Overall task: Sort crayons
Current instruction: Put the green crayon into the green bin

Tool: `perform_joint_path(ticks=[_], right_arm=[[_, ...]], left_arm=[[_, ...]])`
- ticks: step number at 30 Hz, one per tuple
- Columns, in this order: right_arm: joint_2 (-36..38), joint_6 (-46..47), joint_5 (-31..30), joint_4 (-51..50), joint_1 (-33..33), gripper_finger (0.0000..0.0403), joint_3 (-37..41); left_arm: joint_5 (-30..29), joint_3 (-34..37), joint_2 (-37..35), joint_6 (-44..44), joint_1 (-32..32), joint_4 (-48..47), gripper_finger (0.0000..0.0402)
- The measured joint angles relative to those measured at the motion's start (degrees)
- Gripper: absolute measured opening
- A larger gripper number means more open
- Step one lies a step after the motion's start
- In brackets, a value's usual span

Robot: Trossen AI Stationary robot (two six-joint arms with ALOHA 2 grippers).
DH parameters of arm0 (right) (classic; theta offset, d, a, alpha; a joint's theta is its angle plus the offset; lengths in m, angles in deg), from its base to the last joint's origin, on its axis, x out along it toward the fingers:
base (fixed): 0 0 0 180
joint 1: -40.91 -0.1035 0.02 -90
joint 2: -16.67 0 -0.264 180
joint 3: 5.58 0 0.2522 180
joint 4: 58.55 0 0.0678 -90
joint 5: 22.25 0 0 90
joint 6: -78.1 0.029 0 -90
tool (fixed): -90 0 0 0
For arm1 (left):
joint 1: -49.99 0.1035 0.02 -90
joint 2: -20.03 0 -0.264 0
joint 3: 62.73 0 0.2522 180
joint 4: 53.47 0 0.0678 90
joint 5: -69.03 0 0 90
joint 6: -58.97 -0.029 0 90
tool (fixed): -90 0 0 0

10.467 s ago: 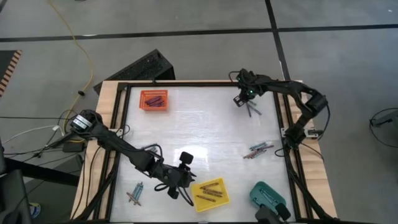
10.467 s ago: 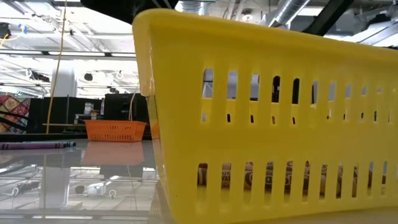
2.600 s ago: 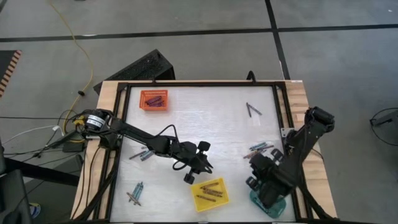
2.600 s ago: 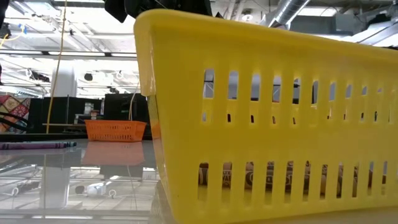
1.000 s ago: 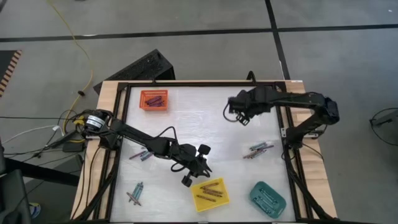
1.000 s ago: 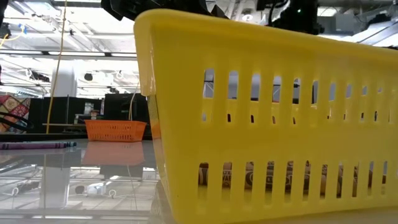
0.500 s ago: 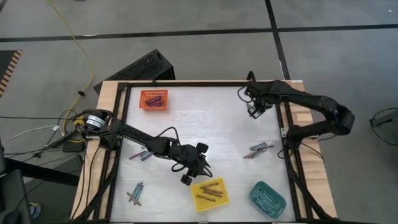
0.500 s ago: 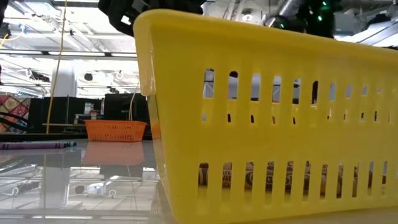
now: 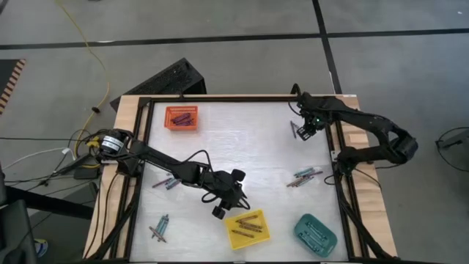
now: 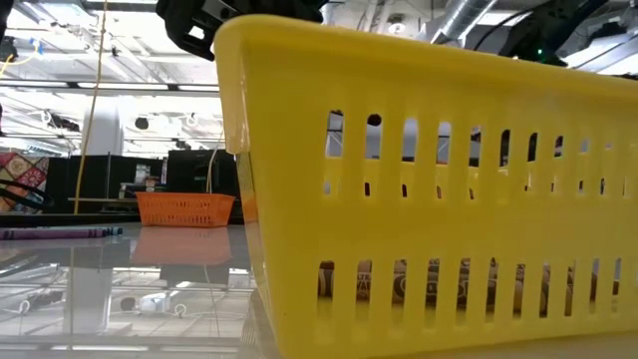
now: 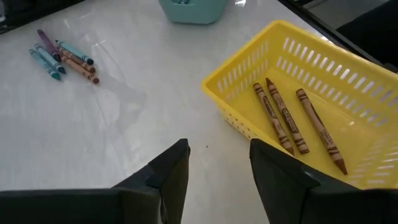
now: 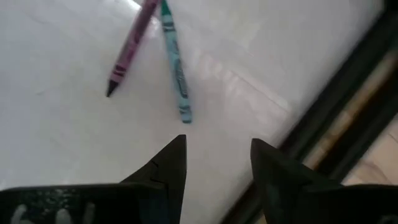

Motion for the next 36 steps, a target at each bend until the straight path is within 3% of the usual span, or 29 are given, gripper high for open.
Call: perform_joint_path(ticks=[25,36], right_arm=[[-15.2,-10.3,5.6,13.4,0.6,0.0167,0.8],[-18.4,-11.8,5.9,13.5,0.6,0.0102,0.6]], left_arm=[[0.0,0.0,0.0,0.2,0.0,-1.8,0.016],[0.0,0.0,0.0,0.2,0.0,-2.2,0.016]])
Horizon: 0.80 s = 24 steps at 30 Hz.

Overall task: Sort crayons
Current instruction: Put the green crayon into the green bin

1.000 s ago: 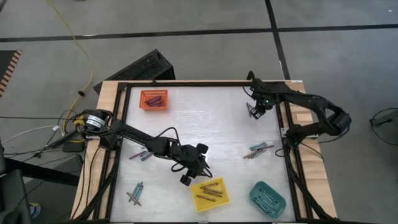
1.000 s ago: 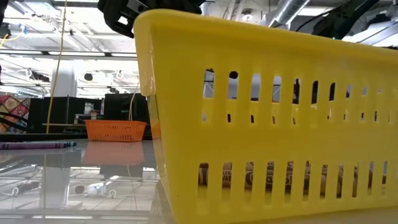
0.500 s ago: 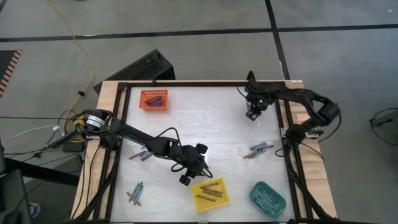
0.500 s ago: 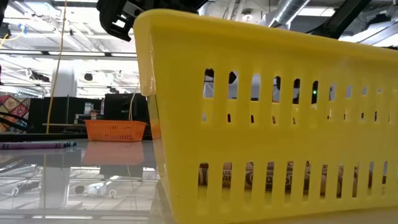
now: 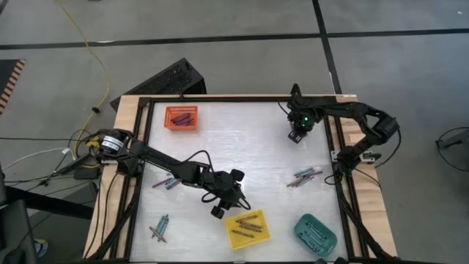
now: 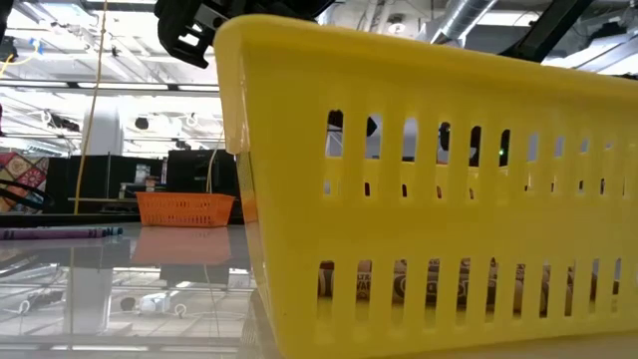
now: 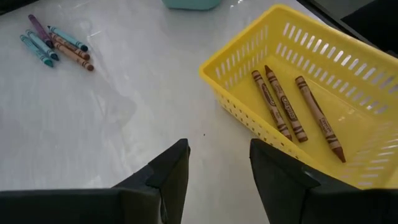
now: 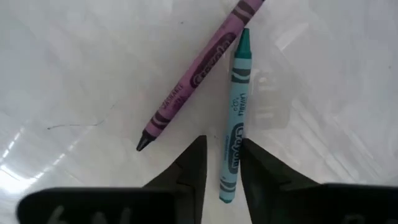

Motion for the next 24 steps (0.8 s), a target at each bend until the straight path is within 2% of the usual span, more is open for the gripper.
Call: perform_joint_path(ticks=[14,20,24], right_arm=[[-0.1,2.7,1.3,-2.6,1.5,0.0053,0.1],[-0.1,4.8,1.6,-3.6,1.8,0.001,0.1],[-0.1,6.4,2.1,-4.3,1.8,0.0005,0.1]], left_arm=[[0.0,0.0,0.0,0.0,0.0,-1.0,0.016],[0.0,0.0,0.0,0.1,0.0,-1.2,0.016],[0.0,0.0,0.0,0.1,0.0,-1.7,0.016]])
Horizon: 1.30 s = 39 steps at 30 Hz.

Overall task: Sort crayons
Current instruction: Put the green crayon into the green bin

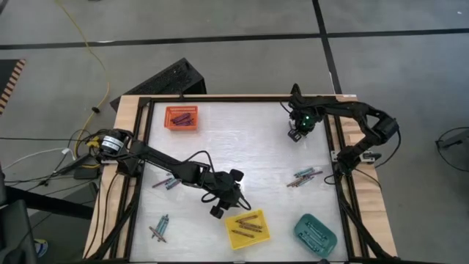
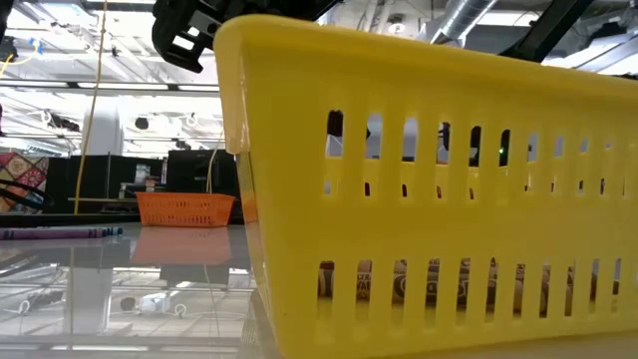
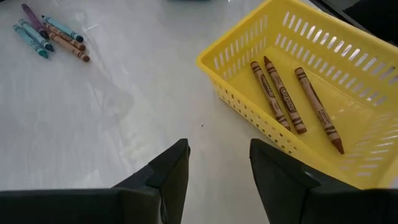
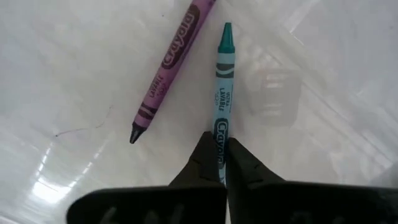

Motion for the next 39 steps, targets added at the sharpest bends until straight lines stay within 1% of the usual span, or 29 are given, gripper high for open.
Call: perform_joint_path(ticks=[5,12,15,21,26,31,39], right_arm=[[1.8,1.2,0.1,-1.6,0.0,0.0002,0.2],[8.6,3.0,-0.7,-5.2,0.0,0.0001,0.3],[11.4,3.5,-1.2,-8.6,0.0,0.0001,0.4],[17.7,5.3,-1.2,-10.2,-0.8,0.0,0.3],[22.4,6.4,0.7,-10.0,-3.9,0.0,0.3],[26.1,9.4,1.8,-10.1,-8.8,0.0,0.2],[30.6,16.1,3.3,-10.7,-21.4,0.0,0.2]], left_arm=[[0.0,0.0,0.0,0.6,0.0,-0.8,0.016],[0.6,0.0,0.0,1.6,0.0,-0.8,0.016],[0.6,0.0,0.0,2.2,0.0,-0.8,0.016],[0.6,0.0,0.0,2.3,0.0,-0.8,0.016],[0.6,0.0,0.0,2.3,0.0,-0.8,0.016],[0.6,0.0,0.0,2.5,0.0,-0.7,0.016],[0.6,0.0,0.0,3.6,0.0,-0.7,0.016]])
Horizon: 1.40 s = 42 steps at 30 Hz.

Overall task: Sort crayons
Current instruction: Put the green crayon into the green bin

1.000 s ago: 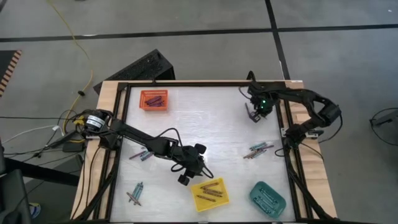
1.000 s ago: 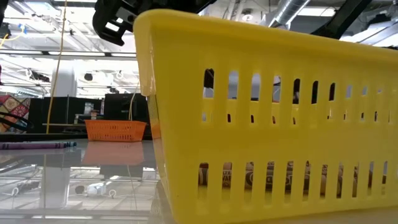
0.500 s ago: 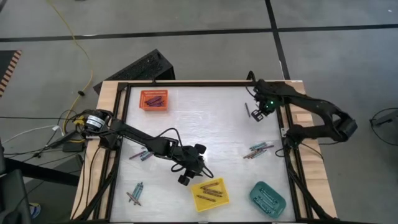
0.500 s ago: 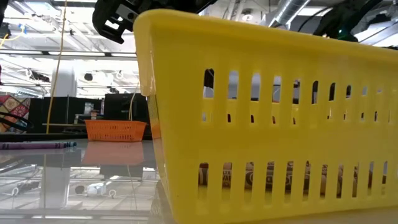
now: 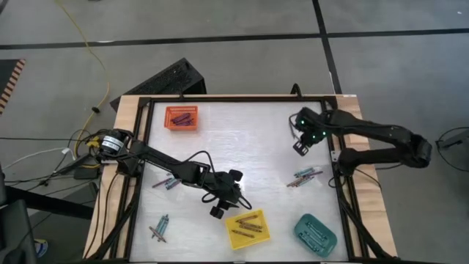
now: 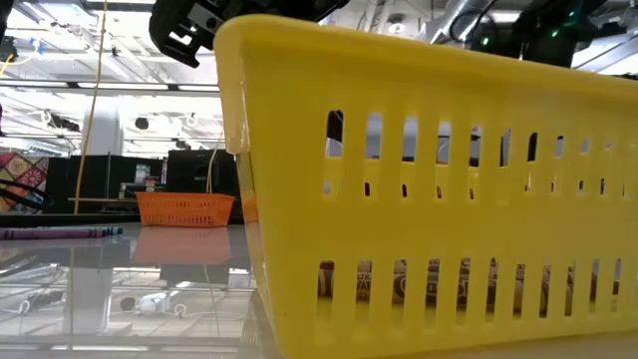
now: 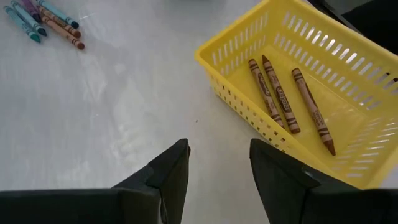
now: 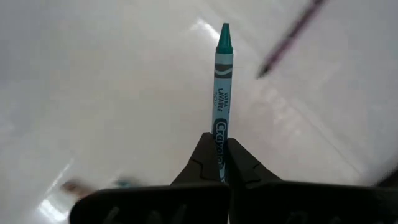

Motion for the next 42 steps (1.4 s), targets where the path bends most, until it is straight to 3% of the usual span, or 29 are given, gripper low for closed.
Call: perform_joint_path(ticks=[16,34,42], right_arm=[[0.9,20.8,-2.3,3.6,-34.7,0.0,-5.9],[-14.9,46.4,-4.8,5.8,-65.3,0.0,-13.5],[-21.2,58.8,-9.5,6.7,-75.9,0.0,-17.7]], left_arm=[[0.0,0.0,0.0,0.4,-0.1,0.0,0.016],[0.0,0.0,0.0,0.9,-0.9,0.0,0.016],[0.0,0.0,0.0,0.2,-0.9,0.1,0.016]])
